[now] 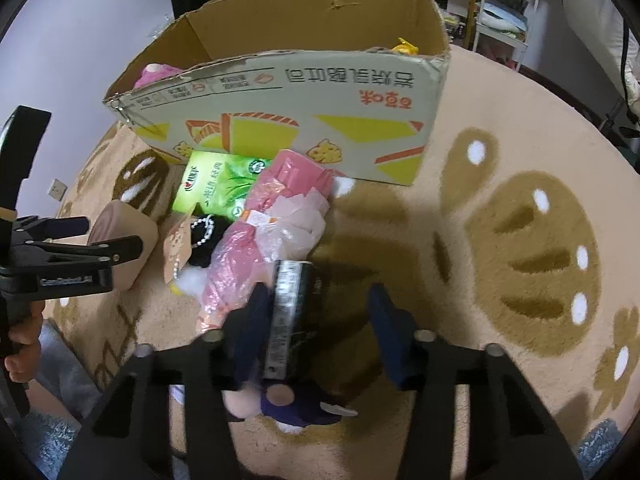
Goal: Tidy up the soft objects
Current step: 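Grasp swirl cushion with left tool while right tool grasps black mask pack, then carry swirl cushion and black mask pack over the box with both tools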
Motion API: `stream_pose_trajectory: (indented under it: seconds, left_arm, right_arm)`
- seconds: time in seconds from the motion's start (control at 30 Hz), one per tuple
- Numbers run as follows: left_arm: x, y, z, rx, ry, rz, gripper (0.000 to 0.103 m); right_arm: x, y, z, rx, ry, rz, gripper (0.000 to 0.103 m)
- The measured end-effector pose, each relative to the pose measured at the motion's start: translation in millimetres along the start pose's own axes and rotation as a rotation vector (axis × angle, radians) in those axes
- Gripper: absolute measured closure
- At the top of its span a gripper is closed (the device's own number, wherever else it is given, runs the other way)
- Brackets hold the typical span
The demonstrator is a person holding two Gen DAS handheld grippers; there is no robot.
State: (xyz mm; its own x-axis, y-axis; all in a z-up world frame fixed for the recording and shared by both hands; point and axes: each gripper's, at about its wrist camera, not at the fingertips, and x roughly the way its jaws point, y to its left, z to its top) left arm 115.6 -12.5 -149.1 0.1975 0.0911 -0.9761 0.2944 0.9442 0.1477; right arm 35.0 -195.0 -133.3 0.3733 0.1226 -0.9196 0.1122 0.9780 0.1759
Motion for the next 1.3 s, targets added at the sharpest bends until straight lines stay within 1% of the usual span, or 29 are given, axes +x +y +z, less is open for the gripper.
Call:
stream_pose_trajectory:
  seconds: [0.03,0.07,0.1,0.13,0.2,0.33,0.43,0.57,0.6,0.67,0.73,0.8,0.93,0.97,1.0,1.07,1.1,1.17,1.3]
  left_arm:
    - [0.7,-0.5,-0.3,0.0,0.001,0.001,0.027]
    - [1.1,-0.6,-0.6,0.0,0.003,-0.001,0.03]
    - [1.6,-0.8,-1.1,0.001,0.008,-0.009,0.036]
    - [1.7,-1.2,-1.3,0.0,0.008,-0.008,0.041]
    - [-0.9,-1.7,-2.1,-0.001,-0.005,0.001,0.047]
    - [-4.0,1.1,-3.1,-0.016,-0.013,-0.013,0.058]
    - [-7.9,1.3,-4.8,-0.021,-0.026,-0.019,0.063]
    - [-21.8,-2.6,-8.1,-0.017,-0.074,-0.016,0.065]
    - [-27.7,-4.1,-9.1,-0.01,-0.096,-0.009,0.066]
    - [-40.1,-6.2,-11.5,-0.003,-0.145,0.004,0.066]
    - [-50.9,-5.2,-13.7,-0.005,-0.19,0.007,0.066]
    - [-64.9,-3.7,-16.6,-0.011,-0.252,0.002,0.066]
    - [-97.0,-0.4,-21.1,-0.029,-0.406,-0.003,0.066]
    - [-106.6,0.5,-22.6,-0.034,-0.455,0.0,0.066]
    - [-112.4,-0.8,-23.6,-0.04,-0.483,0.003,0.066]
    - [-126.6,3.1,-25.6,-0.075,-0.567,0.013,0.066]
    - [-130.9,3.6,-26.4,-0.087,-0.596,0.016,0.066]
    - [-139.2,7.1,-26.3,-0.105,-0.647,0.018,0.066]
    - [-149.1,12.0,-23.0,-0.117,-0.699,-0.003,0.066]
  right_arm:
    - [-0.1,1.3,-0.4,-0.006,0.0,0.005,0.065]
    - [-0.5,2.4,-0.5,-0.011,0.0,0.01,0.069]
    - [-0.2,4.7,-0.3,-0.015,0.001,0.017,0.08]
    - [-0.4,6.1,-0.1,-0.019,0.001,0.024,0.083]
    - [0.2,10.9,0.6,-0.024,-0.001,0.021,0.083]
    - [-3.8,8.1,2.1,-0.022,-0.018,0.008,0.084]
    - [-11.5,4.2,4.4,-0.015,-0.057,-0.005,0.084]
    - [-22.9,0.3,7.2,-0.004,-0.11,-0.013,0.084]
    - [-25.5,-1.5,7.8,0.004,-0.119,-0.025,0.084]
    - [-31.2,-5.2,8.5,0.019,-0.142,-0.021,0.084]
    - [-38.8,-8.8,8.0,0.026,-0.169,-0.019,0.084]
    - [-48.2,-11.2,9.4,0.031,-0.21,-0.019,0.084]
    - [-74.1,-13.8,12.1,0.034,-0.335,-0.016,0.084]
    - [-79.6,-12.5,13.6,0.036,-0.369,-0.014,0.084]
    - [-84.7,-11.9,14.9,0.035,-0.401,-0.013,0.084]
    - [-95.8,-11.4,15.9,0.031,-0.458,-0.011,0.084]
    - [-101.2,-10.2,16.4,0.026,-0.486,-0.011,0.084]
    - [-111.1,-7.6,19.0,0.014,-0.532,-0.011,0.084]
    - [-119.4,-2.5,24.4,-0.007,-0.584,-0.024,0.084]
